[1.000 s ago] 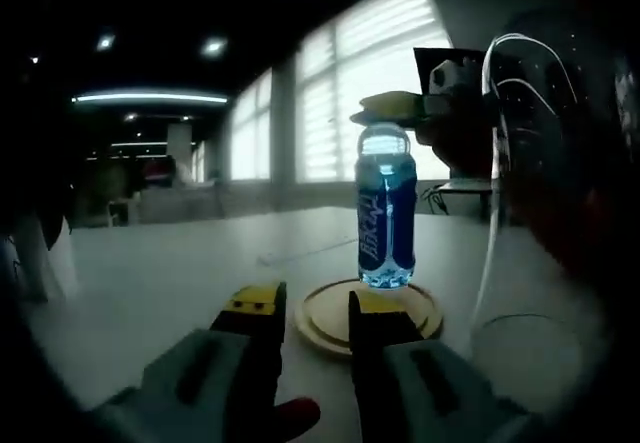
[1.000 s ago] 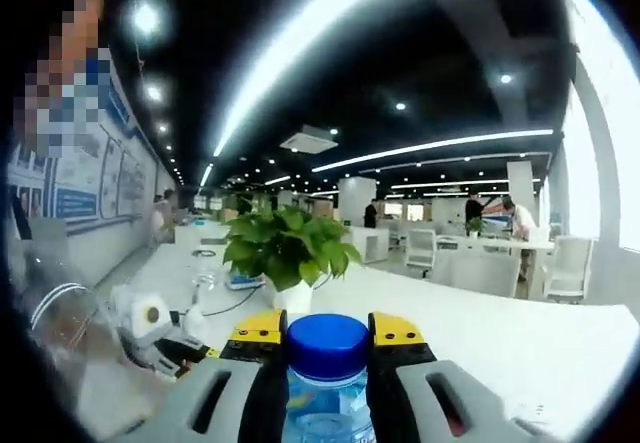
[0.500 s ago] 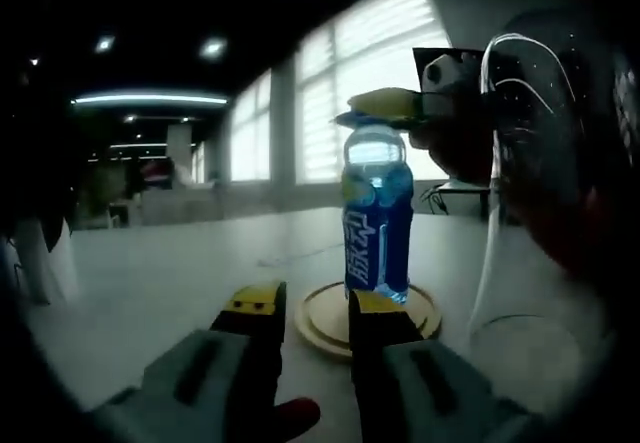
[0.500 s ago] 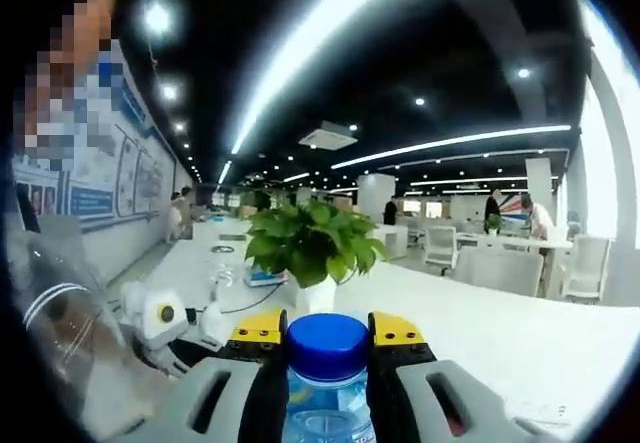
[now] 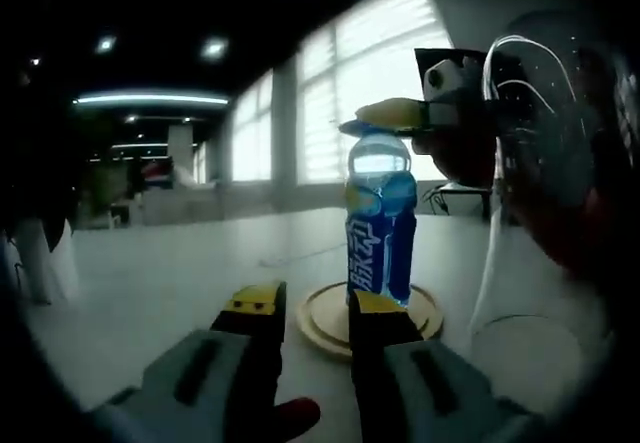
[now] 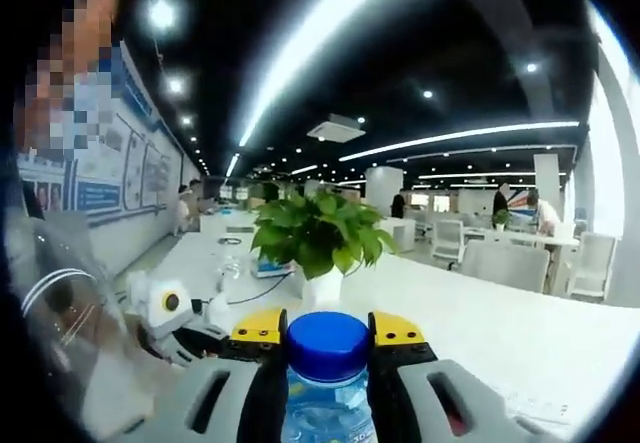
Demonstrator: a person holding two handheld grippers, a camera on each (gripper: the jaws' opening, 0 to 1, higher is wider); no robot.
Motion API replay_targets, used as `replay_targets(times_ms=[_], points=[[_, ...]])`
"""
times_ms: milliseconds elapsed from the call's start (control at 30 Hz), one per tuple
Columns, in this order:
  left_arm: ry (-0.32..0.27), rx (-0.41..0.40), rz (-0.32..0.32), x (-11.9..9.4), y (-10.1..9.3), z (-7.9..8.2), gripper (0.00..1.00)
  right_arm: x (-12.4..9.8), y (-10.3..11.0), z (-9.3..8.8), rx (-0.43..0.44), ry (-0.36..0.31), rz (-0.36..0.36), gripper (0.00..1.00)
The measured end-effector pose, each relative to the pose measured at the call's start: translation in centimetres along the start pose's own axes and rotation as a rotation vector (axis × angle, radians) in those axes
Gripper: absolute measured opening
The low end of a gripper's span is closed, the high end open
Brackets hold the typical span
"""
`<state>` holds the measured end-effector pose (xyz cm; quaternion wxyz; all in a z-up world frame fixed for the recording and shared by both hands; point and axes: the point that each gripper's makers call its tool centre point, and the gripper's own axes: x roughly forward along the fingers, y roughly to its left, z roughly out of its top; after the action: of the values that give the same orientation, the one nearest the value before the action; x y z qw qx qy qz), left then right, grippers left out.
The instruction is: Open the cover put in the Mizone put the cover back on
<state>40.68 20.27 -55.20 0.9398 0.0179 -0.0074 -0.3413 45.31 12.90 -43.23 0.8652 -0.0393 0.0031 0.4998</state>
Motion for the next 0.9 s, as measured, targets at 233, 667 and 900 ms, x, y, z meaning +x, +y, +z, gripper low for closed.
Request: replay_targets(times_ms=[233,667,900], points=[[0.008,0.004,0.000,0.05,0.02,-0.28,0.19,-0.14,0.11,0.10,-0.030,-0.025,-0.010,0.24],[0.012,0.011,-0.003,0.06,-0.09,-0.37,0.19,-0.33,0.07,0.06,-0.004,-0.042,-0.017,0.24],[0.009,0.001,0.005,0.03,0.15,-0.35,0.19,-0.47,0.15,0.03,0.010,-0.059,-0.021,0.24]])
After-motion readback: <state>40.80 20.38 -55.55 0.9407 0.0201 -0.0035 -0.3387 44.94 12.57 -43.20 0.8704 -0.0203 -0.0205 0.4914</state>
